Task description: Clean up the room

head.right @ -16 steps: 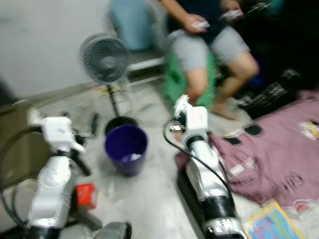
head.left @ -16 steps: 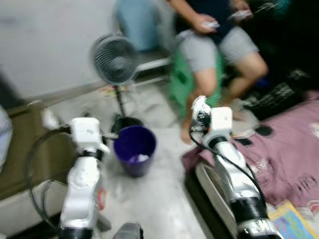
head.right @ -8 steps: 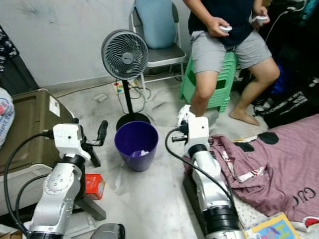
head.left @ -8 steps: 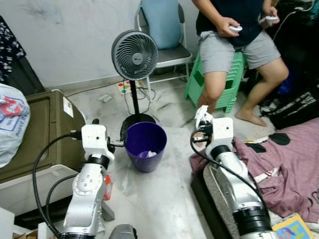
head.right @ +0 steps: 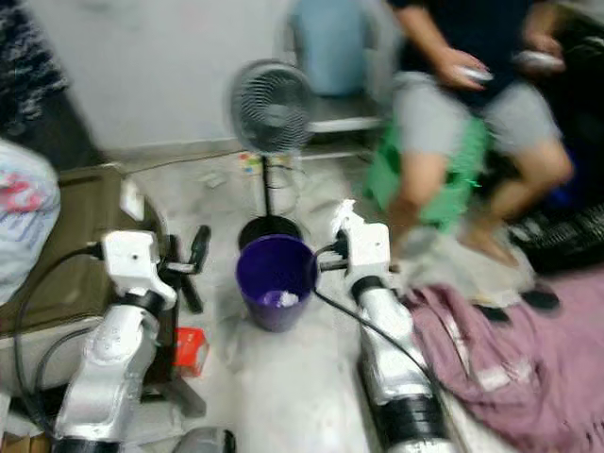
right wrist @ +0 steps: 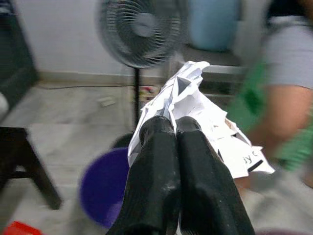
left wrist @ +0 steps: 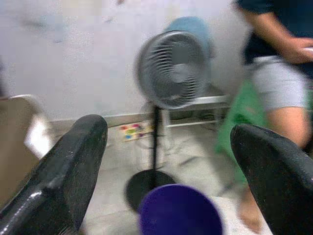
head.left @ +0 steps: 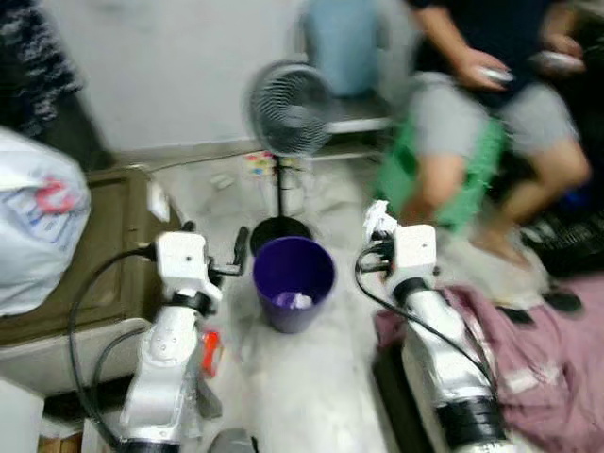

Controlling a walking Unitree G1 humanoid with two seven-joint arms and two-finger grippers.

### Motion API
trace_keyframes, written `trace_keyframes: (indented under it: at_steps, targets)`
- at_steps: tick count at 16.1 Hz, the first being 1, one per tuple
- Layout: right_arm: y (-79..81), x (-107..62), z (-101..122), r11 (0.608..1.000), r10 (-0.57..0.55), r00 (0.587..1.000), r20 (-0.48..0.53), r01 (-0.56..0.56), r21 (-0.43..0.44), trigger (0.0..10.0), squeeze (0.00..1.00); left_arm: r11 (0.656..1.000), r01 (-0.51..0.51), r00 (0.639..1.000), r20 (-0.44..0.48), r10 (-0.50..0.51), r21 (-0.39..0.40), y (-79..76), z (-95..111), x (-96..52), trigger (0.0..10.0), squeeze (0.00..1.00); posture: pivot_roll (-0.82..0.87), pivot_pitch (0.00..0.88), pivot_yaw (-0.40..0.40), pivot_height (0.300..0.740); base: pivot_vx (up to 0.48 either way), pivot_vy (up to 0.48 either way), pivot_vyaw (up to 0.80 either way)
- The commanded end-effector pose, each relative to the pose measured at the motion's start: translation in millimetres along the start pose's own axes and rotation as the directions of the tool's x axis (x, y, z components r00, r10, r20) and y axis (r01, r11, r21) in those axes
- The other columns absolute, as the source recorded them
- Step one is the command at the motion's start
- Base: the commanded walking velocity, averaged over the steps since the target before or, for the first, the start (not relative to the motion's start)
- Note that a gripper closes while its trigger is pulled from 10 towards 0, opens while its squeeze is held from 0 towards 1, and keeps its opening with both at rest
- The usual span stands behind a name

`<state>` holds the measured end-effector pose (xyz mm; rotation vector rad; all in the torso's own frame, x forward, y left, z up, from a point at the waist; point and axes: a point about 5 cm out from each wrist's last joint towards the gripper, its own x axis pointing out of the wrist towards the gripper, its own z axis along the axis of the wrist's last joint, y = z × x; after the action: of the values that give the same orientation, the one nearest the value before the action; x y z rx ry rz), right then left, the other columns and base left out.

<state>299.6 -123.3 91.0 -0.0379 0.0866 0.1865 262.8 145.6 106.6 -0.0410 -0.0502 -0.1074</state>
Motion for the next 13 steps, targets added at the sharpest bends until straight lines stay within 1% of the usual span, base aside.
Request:
trace_keyframes:
  at_steps: [1,3,6,13]
  targets:
    - [-1.4,-0.9,-1.4,1.000,0.000,1.000,-0.007,0.000,-0.007,10.0,0.00,1.000,0.029,1.000,0.005,-0.029,-0.008,-4.4,2.8,3.6,10.0,0.00,0.09,0.000,0.008,0.740,0.409,0.000,0.45]
    - [1.5,2.3,1.6,1.000,0.009,1.000,0.003,-0.009,-0.003,10.0,0.00,0.999,0.032,0.999,0.010,-0.032,-0.009,-5.1,4.1,5.0,10.0,0.00,0.09,0.000,0.006,0.740,0.409,0.000,0.42]
    - [5.8,6.0,5.1,1.000,0.025,1.000,0.014,-0.025,-0.006,10.0,0.00,0.999,0.031,0.999,0.013,-0.031,-0.013,-6.1,4.8,6.4,10.0,0.00,0.08,0.000,0.002,0.740,0.290,0.000,0.42]
    - [5.1,6.9,3.5,1.000,0.021,1.000,0.006,-0.021,-0.007,10.0,0.00,0.999,0.024,1.000,0.004,-0.024,-0.023,-5.4,3.9,6.7,10.0,0.00,0.08,0.000,0.002,0.740,0.357,0.000,0.41]
